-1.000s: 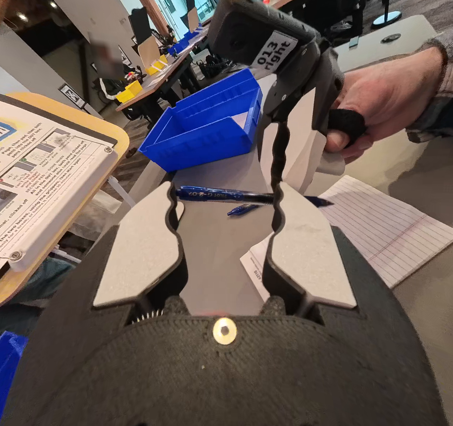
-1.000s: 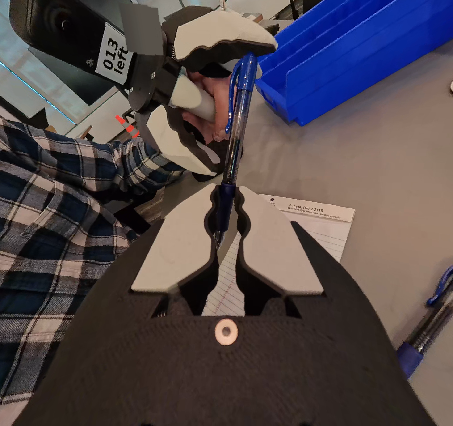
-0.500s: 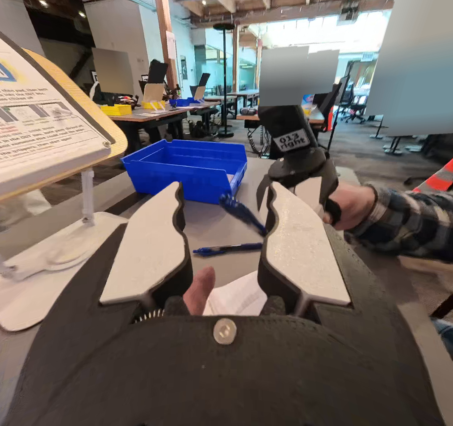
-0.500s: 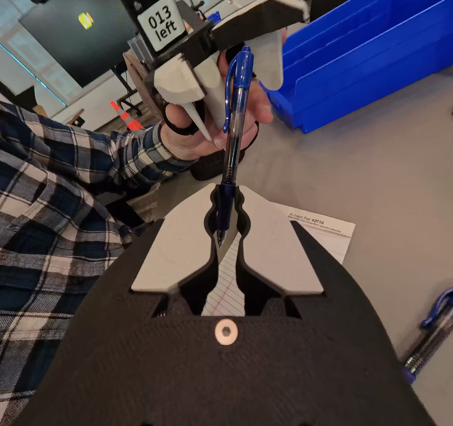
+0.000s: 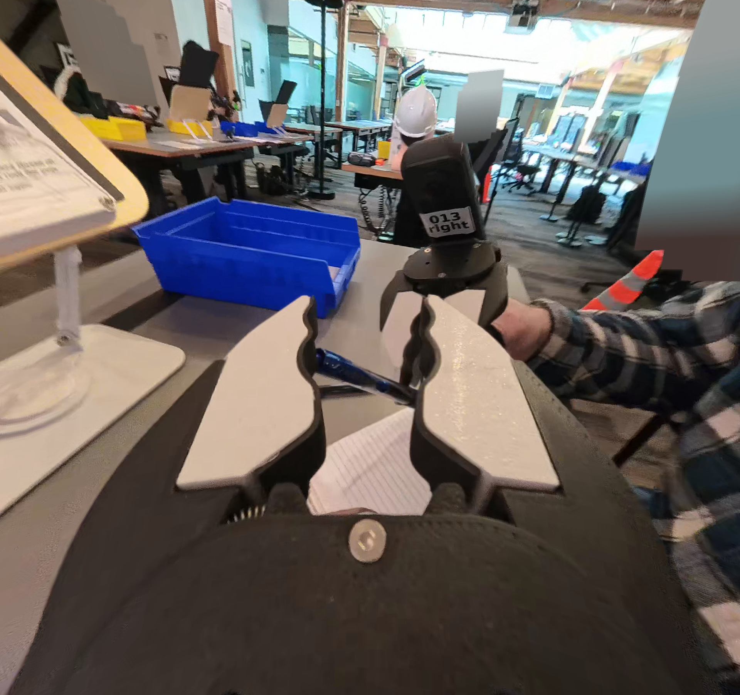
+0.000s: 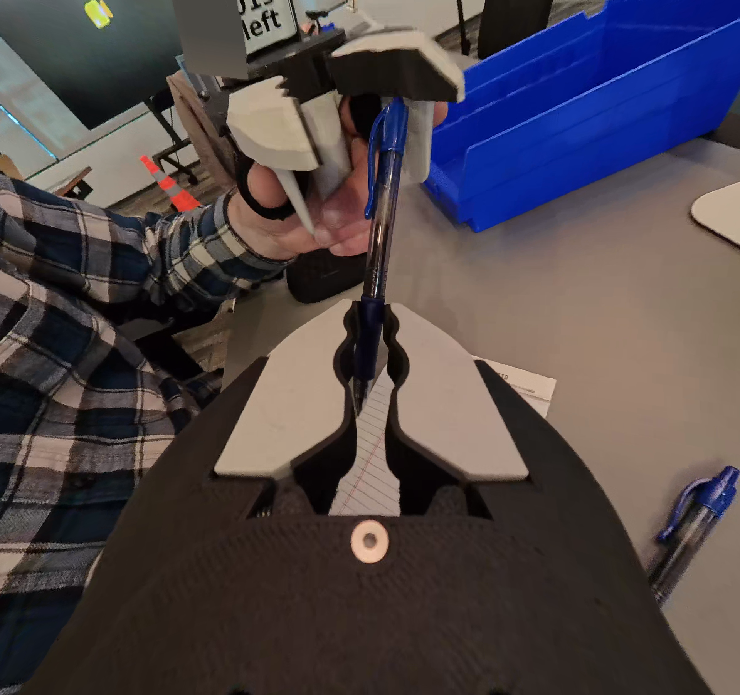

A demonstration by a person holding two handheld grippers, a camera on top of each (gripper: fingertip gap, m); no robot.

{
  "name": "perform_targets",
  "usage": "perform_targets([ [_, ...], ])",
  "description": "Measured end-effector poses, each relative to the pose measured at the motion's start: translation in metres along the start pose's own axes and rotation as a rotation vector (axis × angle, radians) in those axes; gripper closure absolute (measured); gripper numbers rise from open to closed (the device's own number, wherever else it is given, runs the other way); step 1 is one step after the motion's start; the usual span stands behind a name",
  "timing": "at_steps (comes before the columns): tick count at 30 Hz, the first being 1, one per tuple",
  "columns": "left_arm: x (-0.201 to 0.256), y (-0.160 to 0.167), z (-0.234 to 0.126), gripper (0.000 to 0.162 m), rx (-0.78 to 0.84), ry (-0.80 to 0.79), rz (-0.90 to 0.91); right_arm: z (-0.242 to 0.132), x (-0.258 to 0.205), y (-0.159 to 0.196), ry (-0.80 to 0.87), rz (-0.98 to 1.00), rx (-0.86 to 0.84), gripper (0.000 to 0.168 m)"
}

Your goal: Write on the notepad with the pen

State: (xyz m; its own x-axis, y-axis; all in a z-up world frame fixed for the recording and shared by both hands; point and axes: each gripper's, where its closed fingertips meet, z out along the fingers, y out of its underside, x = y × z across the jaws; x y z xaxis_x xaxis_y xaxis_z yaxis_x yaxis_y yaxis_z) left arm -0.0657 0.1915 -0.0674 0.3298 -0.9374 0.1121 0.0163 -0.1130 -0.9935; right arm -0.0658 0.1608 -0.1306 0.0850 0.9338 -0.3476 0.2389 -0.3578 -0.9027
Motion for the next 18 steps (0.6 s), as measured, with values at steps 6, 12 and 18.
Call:
perform_targets([
  [6,-0.018,-0.005,-0.015,0.098,0.128,0.003,-0.217,-0.003,0.000,-0.006,0.030,-0.038,0.077,0.157],
  [12,0.001,0.007,-0.003,0.124,0.077,0.195,-0.324,-0.004,0.000,-0.007,0.040,-0.079,0.059,0.157],
  [18,0.007,0.014,0.008,0.148,-0.016,0.228,-0.287,0.006,0.002,0.004,0.017,-0.057,-0.004,0.157],
])
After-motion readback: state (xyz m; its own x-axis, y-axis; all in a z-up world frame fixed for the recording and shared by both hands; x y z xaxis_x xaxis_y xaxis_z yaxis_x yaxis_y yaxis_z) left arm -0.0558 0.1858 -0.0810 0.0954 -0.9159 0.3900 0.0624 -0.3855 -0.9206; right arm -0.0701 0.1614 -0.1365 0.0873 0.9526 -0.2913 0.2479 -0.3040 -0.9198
